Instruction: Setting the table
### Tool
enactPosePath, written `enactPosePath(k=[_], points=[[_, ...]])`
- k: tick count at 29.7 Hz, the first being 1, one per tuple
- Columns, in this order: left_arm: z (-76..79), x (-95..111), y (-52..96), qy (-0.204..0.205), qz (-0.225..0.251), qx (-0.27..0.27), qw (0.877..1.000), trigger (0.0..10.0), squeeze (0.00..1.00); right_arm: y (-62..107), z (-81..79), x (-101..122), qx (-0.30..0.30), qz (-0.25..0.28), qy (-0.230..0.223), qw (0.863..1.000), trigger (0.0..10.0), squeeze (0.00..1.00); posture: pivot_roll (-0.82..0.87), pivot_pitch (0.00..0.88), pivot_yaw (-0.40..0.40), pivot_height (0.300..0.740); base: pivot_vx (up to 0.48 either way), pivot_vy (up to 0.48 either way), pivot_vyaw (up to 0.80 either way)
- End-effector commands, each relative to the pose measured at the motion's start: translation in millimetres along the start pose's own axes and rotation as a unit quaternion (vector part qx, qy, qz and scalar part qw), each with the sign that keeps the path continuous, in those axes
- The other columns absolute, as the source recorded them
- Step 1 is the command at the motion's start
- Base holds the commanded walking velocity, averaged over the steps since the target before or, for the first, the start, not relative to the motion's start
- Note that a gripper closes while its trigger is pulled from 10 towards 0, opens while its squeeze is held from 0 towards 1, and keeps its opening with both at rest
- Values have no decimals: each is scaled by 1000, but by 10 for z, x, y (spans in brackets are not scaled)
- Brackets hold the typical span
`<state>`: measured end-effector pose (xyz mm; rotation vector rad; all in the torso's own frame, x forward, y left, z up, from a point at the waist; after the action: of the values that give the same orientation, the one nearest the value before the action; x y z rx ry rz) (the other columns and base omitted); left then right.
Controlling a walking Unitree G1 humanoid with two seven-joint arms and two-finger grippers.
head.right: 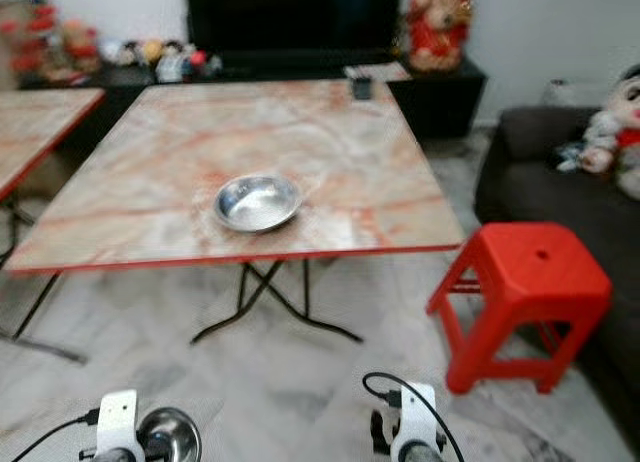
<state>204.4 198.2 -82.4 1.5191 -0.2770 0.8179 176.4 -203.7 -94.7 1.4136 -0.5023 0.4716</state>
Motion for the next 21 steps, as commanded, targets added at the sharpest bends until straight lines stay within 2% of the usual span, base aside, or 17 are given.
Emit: enactPosePath(k=[1,15,21], points=[[-176,40,4,-8,2,22,1000,10000,0,-30,-138,147,15,21,-2,1000,10000,0,-52,0,-11,740,409,0,0],[-167,55,0,-14,3,20,1000,10000,0,-33,-155,158,19,21,1,1000,10000,0,-55,0,-7,740,393,0,0],[-155,65,-1,-13,6,17,1000,10000,0,-30,-164,142,21,20,2,1000,10000,0,-58,0,-7,740,0,0,0]])
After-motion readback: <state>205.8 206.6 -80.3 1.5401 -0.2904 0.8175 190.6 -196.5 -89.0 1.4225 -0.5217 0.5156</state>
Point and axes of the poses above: a point about 5 cm out from each wrist's last joint towards the gripper, its own y axis pointing back from the gripper into the wrist, its own x axis along the axis of the wrist's last joint, z = x × y, the point moved 1 cm from there along -y, pointing out of the wrist towards the gripper, and after that the axes turned 9 degrees about y, right-handed, at the moved point
